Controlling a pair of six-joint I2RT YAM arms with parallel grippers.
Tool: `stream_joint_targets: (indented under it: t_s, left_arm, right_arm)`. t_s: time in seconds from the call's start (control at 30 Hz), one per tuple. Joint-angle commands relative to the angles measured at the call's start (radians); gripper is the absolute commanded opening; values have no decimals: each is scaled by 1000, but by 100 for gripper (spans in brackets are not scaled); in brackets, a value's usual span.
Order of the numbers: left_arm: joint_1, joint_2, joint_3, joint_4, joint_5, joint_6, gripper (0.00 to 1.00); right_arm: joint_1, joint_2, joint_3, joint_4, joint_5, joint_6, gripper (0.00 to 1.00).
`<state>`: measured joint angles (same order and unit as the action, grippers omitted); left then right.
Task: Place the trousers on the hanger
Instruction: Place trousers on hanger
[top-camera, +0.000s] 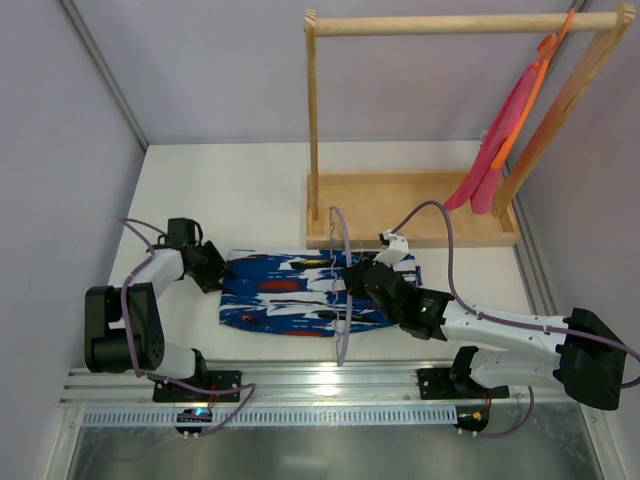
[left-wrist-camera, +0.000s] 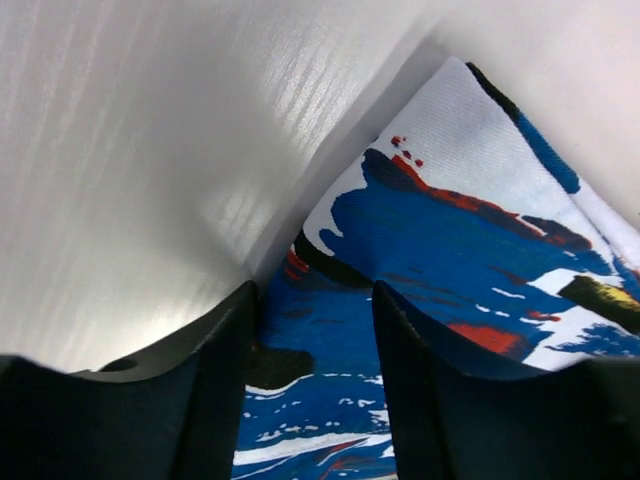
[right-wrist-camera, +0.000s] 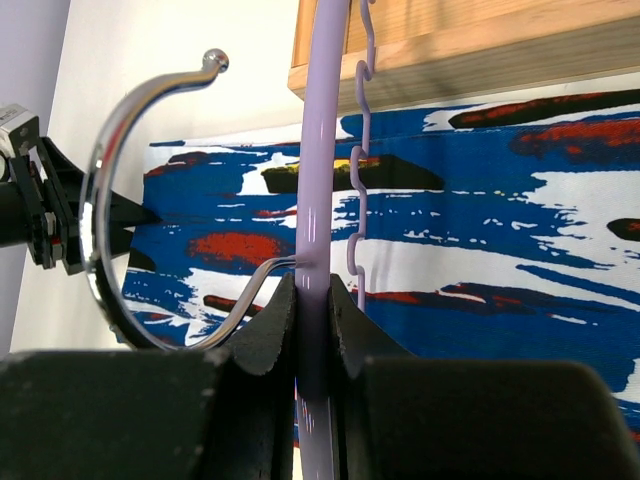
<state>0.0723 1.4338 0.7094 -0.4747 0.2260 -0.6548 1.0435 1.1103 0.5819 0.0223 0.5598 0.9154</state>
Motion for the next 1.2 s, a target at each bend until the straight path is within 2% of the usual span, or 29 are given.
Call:
stream_joint_targets:
  t_s: [0.0, 0.03, 0.1, 0.13, 0.23, 0.53, 0.83, 1.0, 1.17]
  left_arm:
    - [1, 36, -44, 34, 29, -5, 45]
    - [1, 34, -44, 31, 18, -5, 34]
    - [1, 31, -38, 16, 9, -6, 26]
    - [3, 33, -31, 13, 4, -9, 15]
    - [6, 56, -13, -27, -30, -19, 0]
    - [167, 27, -51, -71, -63, -69, 0]
    - [336, -62, -25, -139, -125, -85, 0]
    - [363, -32, -7, -139, -86, -68, 0]
    - [383, -27, -10, -130, -71, -65, 0]
  right_arm:
    - [3, -9, -21, 27, 22, 4, 4]
    - [3, -10, -16, 33, 9, -9, 4]
    - [1, -18, -5, 54, -35, -68, 4]
    - [1, -20, 19, 53, -44, -96, 3]
    - [3, -24, 62, 77, -80, -179, 4]
    - [15, 72, 194, 188, -109, -225, 4]
    - [44, 265, 328, 272, -136, -147, 4]
    - [55, 322, 394, 277, -141, -150, 4]
    - [75, 309, 423, 295, -156, -159, 4]
